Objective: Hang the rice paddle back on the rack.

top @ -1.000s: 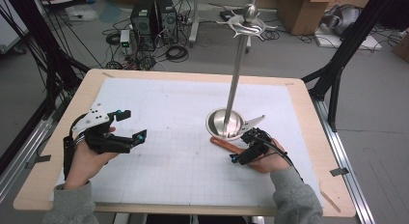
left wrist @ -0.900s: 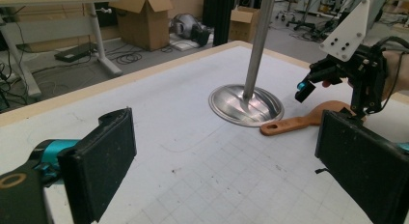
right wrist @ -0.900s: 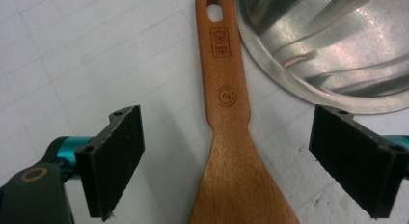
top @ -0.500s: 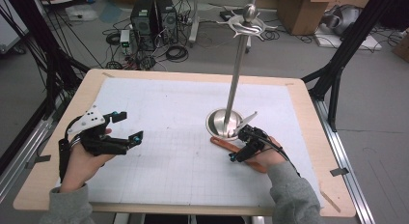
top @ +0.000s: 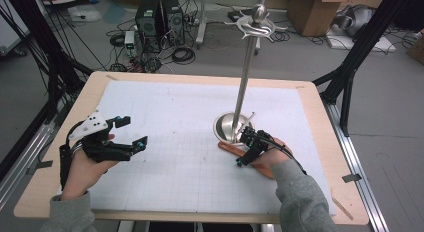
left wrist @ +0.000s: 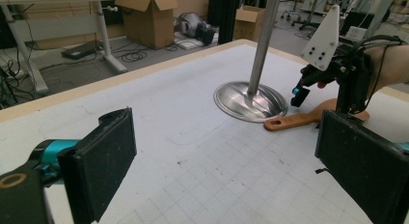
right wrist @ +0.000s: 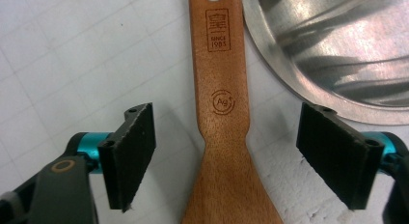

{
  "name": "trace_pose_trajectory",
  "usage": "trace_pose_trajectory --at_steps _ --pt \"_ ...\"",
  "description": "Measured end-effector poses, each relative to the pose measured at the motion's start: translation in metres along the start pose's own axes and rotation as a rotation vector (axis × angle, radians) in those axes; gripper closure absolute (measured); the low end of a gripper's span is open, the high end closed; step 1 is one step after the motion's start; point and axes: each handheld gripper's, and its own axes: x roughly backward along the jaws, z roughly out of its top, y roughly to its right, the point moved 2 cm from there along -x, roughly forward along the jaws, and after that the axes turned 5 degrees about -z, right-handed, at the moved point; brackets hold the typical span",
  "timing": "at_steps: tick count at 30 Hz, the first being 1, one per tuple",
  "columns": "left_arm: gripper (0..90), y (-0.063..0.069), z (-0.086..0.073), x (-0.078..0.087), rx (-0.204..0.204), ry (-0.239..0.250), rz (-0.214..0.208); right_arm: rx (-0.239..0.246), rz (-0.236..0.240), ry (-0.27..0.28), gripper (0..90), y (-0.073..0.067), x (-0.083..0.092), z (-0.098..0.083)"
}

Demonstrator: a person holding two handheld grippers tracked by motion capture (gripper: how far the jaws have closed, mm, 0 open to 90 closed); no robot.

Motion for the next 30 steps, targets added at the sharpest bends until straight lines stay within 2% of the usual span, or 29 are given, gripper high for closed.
trace_pose_trajectory --at_steps 4,5,7,8,10,14,19,20,27,28,29,30 --pt "7.6 0.000 0.000 0.001 0.005 0.001 0.002 0.020 -0.004 -0.034 29.0 0.000 0.000 0.004" --pt "7.6 0.000 -0.001 0.001 0.005 0.001 0.003 0.033 0.002 -0.048 33.5 -0.002 0.000 0.006" --pt "7.7 -0.001 -0.001 0.002 0.000 0.000 0.004 0.038 0.004 -0.056 34.9 -0.003 0.000 0.007" --pt "7.6 -0.001 -0.001 0.002 0.001 0.000 0.005 0.067 0.000 -0.062 38.2 -0.002 0.000 0.009" --pt "7.6 0.000 -0.001 0.002 0.003 0.001 0.006 0.056 0.009 -0.064 39.1 -0.003 0.000 0.010" --pt "7.6 0.000 -0.001 0.003 0.002 0.000 0.005 0.071 0.015 -0.087 45.4 -0.004 0.001 0.013" --pt "7.7 -0.001 -0.001 0.003 0.002 -0.002 0.005 0.094 0.012 -0.127 49.5 -0.005 0.001 0.018" --pt "7.6 -0.001 -0.001 0.003 0.001 -0.003 0.005 0.112 0.006 -0.132 50.7 -0.004 0.001 0.019" --pt "7.6 -0.001 -0.001 0.003 0.007 0.001 0.007 0.129 0.010 -0.168 53.9 -0.005 0.000 0.023" --pt "7.6 -0.001 -0.001 0.003 0.007 0.002 0.008 0.146 0.006 -0.175 54.5 -0.004 0.000 0.024" --pt "7.7 -0.001 -0.001 0.003 0.005 0.001 0.005 0.142 0.006 -0.186 54.7 -0.005 0.000 0.025" --pt "7.6 -0.001 -0.001 0.004 0.006 0.001 0.006 0.124 0.004 -0.221 55.5 -0.007 0.000 0.028"
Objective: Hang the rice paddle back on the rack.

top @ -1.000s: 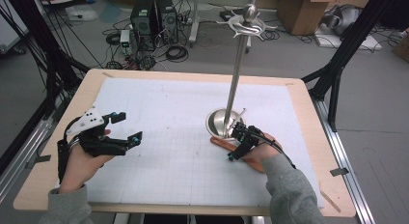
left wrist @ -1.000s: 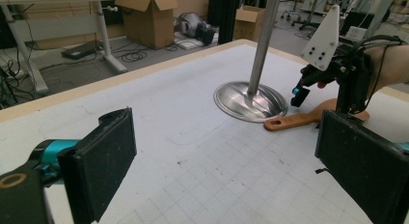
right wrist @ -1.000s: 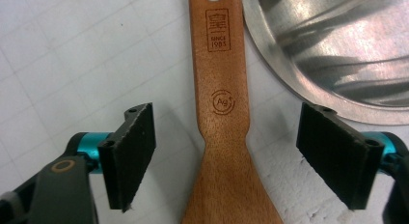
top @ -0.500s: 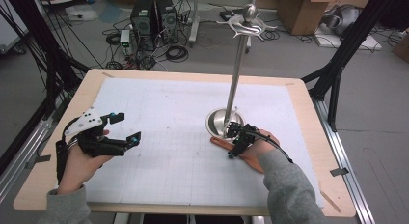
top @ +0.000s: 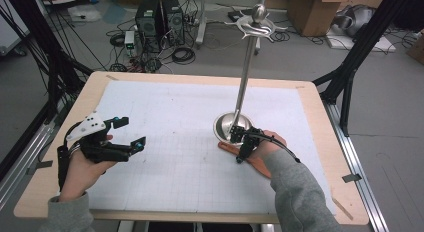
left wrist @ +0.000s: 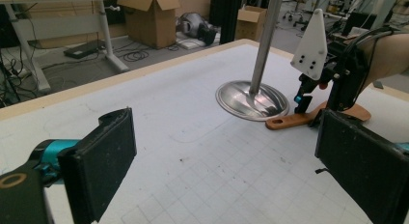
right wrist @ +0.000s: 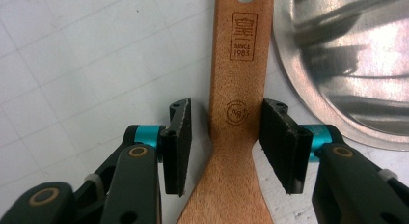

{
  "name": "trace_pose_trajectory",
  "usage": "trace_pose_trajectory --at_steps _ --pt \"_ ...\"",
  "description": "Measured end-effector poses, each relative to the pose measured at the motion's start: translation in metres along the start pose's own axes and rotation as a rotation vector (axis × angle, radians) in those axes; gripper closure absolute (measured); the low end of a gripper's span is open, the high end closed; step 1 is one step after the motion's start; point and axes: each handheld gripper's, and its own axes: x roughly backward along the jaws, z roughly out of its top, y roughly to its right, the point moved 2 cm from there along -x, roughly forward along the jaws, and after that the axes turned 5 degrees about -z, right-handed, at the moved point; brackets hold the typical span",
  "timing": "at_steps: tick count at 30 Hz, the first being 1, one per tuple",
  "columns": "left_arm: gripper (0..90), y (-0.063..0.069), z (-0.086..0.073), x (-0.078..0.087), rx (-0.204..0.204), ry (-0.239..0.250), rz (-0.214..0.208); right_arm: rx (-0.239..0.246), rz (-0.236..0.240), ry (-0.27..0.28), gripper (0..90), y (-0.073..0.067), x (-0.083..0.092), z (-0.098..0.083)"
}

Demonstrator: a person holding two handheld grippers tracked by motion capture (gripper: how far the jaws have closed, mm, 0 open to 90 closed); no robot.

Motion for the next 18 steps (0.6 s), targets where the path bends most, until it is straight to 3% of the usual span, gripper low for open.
trace_pose_trajectory --at_steps 5,6,7,18 --pt "7.6 -0.0008 -0.0001 0.0015 0.000 0.002 0.005 0.008 0.001 -0.044 58.6 -0.0008 0.0007 0.0039" --pt "7.6 -0.0010 -0.0002 0.0017 0.001 0.003 0.006 0.059 -0.002 -0.013 59.8 0.0027 -0.0015 0.0053" --pt "7.6 -0.0011 -0.0004 0.0020 0.003 0.002 0.006 0.069 0.001 -0.015 62.2 0.0038 -0.0018 0.0057" --pt "7.6 -0.0013 -0.0006 0.0035 0.002 0.001 0.009 0.070 0.007 -0.020 65.5 0.0041 -0.0008 0.0060"
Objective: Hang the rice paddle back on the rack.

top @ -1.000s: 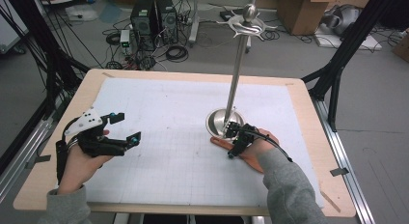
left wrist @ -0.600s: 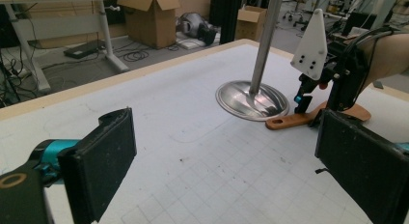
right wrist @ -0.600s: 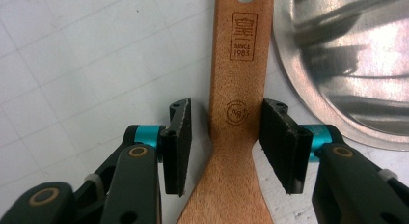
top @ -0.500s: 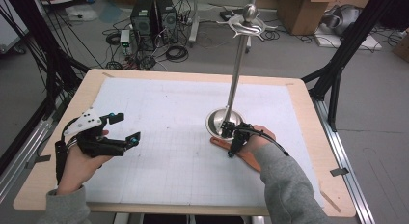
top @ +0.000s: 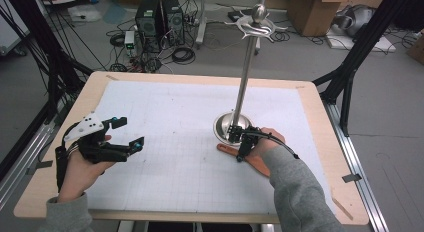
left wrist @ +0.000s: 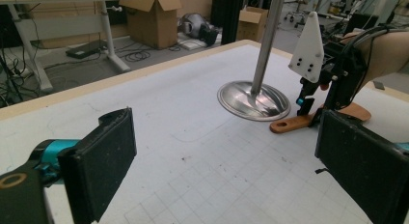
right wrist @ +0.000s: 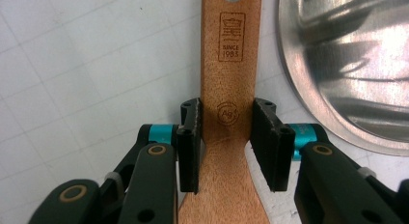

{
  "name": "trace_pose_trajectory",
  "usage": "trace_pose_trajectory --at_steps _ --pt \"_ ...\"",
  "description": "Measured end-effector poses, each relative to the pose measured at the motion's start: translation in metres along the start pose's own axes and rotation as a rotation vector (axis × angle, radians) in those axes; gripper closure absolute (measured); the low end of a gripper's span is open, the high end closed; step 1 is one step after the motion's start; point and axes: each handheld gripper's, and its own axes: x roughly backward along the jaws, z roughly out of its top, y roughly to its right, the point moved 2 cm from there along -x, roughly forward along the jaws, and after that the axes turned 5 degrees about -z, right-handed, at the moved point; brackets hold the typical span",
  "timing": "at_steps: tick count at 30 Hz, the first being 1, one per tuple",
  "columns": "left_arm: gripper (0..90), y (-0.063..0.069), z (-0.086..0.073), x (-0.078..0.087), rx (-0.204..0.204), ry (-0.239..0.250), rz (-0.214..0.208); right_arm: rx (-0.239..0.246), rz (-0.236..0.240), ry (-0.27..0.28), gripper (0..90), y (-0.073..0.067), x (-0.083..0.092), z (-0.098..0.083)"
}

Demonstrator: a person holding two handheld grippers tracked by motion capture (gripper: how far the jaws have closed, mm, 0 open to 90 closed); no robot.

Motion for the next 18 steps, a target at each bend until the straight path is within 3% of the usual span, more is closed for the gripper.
trace_pose_trajectory --at_steps 5,6,7,9,10,13,14,18 --pt "7.6 -0.001 0.000 0.000 0.001 0.000 0.002 -0.046 -0.003 -0.011 65.5 -0.003 0.004 -0.002" --pt "7.6 -0.001 0.000 0.000 0.001 -0.001 0.002 -0.018 -0.014 0.016 65.6 -0.001 0.004 -0.002" --pt "7.6 -0.001 0.000 0.000 0.000 0.000 0.003 -0.053 -0.005 0.014 65.6 -0.003 0.006 -0.003" --pt "7.6 0.000 0.000 0.000 0.002 -0.002 -0.001 -0.050 -0.010 0.038 65.6 -0.002 0.008 -0.006" --pt "7.6 0.000 0.000 0.000 0.002 -0.002 0.001 -0.038 -0.015 0.081 65.6 0.001 0.009 -0.009" --pt "7.7 0.001 0.000 -0.001 0.000 0.000 0.000 -0.055 -0.016 0.107 65.6 0.001 0.012 -0.012" --pt "7.6 0.001 0.000 -0.001 -0.004 -0.001 -0.002 -0.060 -0.023 0.143 65.6 0.002 0.014 -0.016" --pt "7.6 0.002 0.001 -0.002 -0.001 0.002 -0.011 -0.085 -0.026 0.194 65.6 0.002 0.019 -0.022"
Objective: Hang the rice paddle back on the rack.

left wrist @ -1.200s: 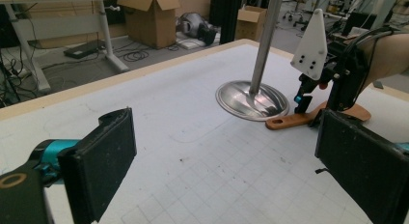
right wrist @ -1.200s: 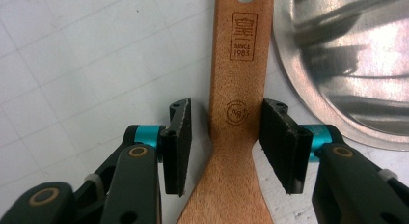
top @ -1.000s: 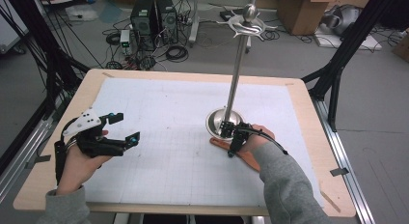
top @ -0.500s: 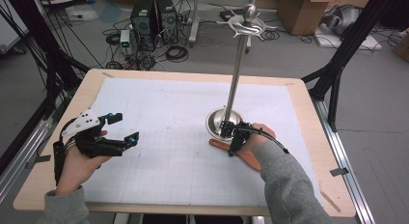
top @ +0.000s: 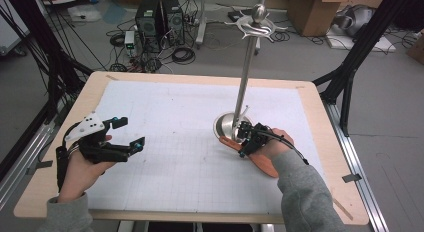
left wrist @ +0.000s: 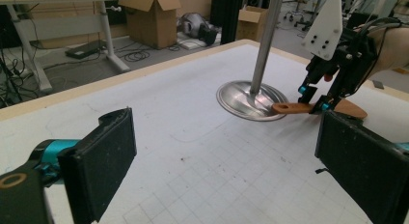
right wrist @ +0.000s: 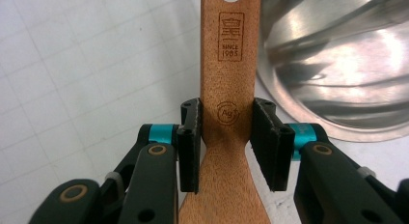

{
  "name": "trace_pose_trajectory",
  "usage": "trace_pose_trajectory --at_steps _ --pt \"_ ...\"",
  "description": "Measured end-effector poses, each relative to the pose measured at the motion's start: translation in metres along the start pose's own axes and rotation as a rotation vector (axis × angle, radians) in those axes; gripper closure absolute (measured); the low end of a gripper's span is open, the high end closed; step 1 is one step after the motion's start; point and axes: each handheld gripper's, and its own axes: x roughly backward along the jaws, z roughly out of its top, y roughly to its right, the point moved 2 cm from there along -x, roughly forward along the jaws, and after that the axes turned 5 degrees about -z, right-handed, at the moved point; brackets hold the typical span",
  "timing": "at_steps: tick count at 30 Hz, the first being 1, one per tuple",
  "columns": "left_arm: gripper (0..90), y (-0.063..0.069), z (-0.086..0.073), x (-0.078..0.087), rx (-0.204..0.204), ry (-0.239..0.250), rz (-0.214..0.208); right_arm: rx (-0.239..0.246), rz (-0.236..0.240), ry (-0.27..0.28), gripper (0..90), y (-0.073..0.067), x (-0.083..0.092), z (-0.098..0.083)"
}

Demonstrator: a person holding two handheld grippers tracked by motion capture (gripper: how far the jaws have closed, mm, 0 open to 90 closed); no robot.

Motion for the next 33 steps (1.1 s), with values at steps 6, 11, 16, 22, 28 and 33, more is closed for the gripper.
trace_pose_trajectory --at_steps 6,11,16,22,28,33 --pt "7.7 0.001 0.001 -0.001 -0.002 0.005 0.001 -0.011 -0.018 0.095 65.6 0.002 0.012 -0.008" --pt "8.6 0.000 0.002 0.001 -0.005 0.021 0.008 -0.041 -0.027 0.165 65.6 0.003 0.021 -0.014" --pt "8.6 0.001 0.001 -0.001 -0.010 0.012 0.002 -0.066 -0.038 0.229 65.6 0.004 0.030 -0.021" --pt "8.6 0.001 0.001 -0.003 -0.004 0.012 -0.003 -0.077 -0.077 0.315 65.5 0.007 0.040 -0.028" --pt "8.5 0.001 0.001 -0.004 -0.006 0.012 -0.002 -0.107 -0.109 0.380 65.6 0.010 0.047 -0.035" --pt "8.5 0.002 0.001 -0.006 -0.005 0.009 -0.005 -0.129 -0.112 0.448 65.6 0.012 0.055 -0.041"
